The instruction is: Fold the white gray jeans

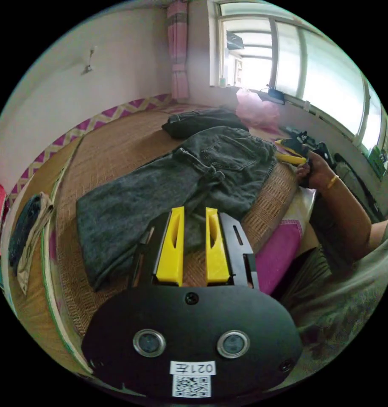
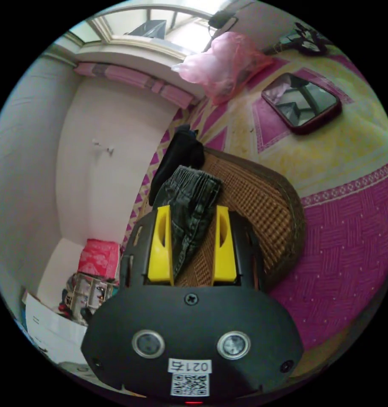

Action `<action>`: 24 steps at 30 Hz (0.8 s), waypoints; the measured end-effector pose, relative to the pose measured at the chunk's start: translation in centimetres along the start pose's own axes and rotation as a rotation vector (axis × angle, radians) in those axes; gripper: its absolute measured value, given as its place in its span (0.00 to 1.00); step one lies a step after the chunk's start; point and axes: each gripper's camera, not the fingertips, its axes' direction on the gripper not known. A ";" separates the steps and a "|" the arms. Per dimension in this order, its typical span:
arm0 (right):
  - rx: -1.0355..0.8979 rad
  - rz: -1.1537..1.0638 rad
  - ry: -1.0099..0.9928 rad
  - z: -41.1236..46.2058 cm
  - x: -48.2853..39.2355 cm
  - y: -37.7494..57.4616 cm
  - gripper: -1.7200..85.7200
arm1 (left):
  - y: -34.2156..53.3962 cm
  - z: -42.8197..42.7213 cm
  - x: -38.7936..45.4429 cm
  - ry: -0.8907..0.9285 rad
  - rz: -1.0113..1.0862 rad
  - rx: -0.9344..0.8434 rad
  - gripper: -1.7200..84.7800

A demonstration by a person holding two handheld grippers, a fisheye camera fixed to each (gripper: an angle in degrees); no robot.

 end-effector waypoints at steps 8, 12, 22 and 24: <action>-0.030 0.075 -0.073 2.7 -3.3 -3.4 0.08 | 6.0 -5.1 -4.3 -0.032 -0.095 0.053 0.09; 0.002 -0.333 -0.052 1.0 -17.8 -1.9 0.07 | 9.4 -7.3 -7.6 -0.016 -0.194 0.095 0.07; -0.309 -1.366 -0.027 14.4 -48.0 22.9 0.06 | 15.0 -8.8 -15.1 0.024 -0.375 0.149 0.01; -0.446 -1.459 0.048 19.6 -47.7 27.9 0.06 | 15.7 -9.0 -16.2 0.019 -0.393 0.152 0.01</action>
